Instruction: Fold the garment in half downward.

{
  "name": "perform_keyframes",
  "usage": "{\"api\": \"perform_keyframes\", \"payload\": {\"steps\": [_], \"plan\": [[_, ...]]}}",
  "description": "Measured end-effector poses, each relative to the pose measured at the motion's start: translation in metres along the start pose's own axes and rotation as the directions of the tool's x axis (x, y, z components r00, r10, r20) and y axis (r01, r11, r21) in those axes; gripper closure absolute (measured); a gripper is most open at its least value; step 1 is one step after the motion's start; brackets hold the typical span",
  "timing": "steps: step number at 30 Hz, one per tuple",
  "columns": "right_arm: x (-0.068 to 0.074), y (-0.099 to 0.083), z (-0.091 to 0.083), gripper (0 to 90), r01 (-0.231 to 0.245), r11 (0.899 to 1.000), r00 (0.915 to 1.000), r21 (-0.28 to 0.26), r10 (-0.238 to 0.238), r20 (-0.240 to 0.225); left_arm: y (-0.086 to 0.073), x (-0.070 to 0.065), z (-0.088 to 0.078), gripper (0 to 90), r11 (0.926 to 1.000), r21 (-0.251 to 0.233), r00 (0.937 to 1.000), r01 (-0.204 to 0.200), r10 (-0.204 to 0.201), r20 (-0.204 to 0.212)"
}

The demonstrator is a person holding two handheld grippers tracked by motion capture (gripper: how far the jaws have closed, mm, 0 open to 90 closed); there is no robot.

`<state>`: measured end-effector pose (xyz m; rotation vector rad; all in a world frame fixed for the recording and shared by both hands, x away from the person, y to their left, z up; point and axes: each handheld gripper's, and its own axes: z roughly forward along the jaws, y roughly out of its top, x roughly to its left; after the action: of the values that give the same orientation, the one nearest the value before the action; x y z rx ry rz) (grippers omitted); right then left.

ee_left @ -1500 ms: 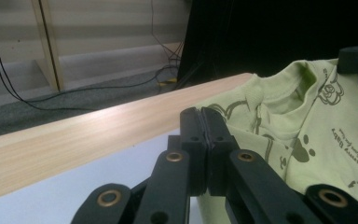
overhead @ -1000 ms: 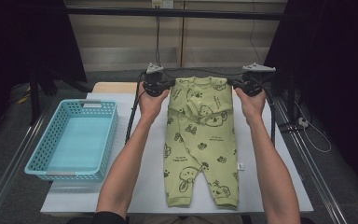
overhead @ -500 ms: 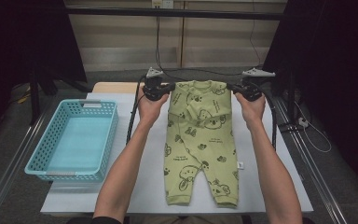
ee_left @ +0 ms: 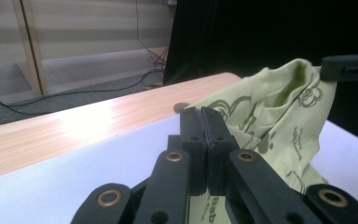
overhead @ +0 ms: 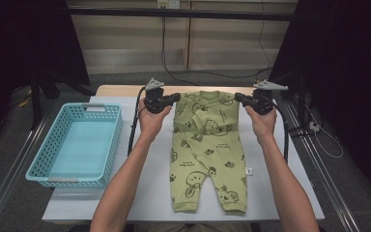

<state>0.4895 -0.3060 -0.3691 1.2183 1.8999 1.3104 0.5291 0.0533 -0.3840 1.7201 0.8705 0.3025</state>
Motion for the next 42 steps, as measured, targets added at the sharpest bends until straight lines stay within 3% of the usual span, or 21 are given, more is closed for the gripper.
{"api": "perform_keyframes", "payload": {"steps": [10,14,25,30,33,37,38,42], "plan": [[0.008,-0.005,-0.015,89.6,0.004,1.0,0.9995,-0.031,-0.005,-0.03,-0.007,-0.009,-0.014,89.1,0.9984,-0.028,0.9987,-0.048,0.049,0.016],[0.011,-0.012,-0.02,89.6,0.005,0.999,0.9993,-0.038,-0.006,-0.038,-0.011,-0.012,-0.019,89.0,0.9966,-0.014,0.9964,-0.081,0.081,0.024],[0.022,-0.023,-0.034,89.6,0.016,0.999,0.998,-0.044,-0.019,-0.061,-0.021,-0.022,-0.032,89.0,0.9966,-0.024,0.9954,-0.079,0.081,0.052],[0.024,-0.026,-0.041,89.6,0.043,0.998,0.9967,-0.043,-0.046,-0.067,-0.024,-0.032,-0.043,89.0,0.9952,-0.013,0.9932,-0.097,0.097,0.064],[0.026,-0.028,-0.045,89.6,0.05,0.998,0.9962,-0.037,-0.052,-0.069,-0.026,-0.038,-0.049,89.0,0.9916,-0.002,0.9887,-0.129,0.129,0.077],[0.028,-0.034,-0.049,89.6,0.048,0.998,0.996,-0.027,-0.05,-0.074,-0.03,-0.043,-0.052,89.0,0.9901,-0.011,0.9834,-0.14,0.141,0.115],[0.028,-0.034,-0.05,89.6,0.054,0.998,0.9955,-0.025,-0.056,-0.077,-0.03,-0.045,-0.054,89.0,0.9887,0.006,0.9847,-0.15,0.148,0.091],[0.031,-0.036,-0.055,89.6,0.071,0.997,0.9939,-0.021,-0.073,-0.083,-0.036,-0.049,-0.06,89.0,0.9877,0.009,0.9828,-0.156,0.154,0.102]]}}
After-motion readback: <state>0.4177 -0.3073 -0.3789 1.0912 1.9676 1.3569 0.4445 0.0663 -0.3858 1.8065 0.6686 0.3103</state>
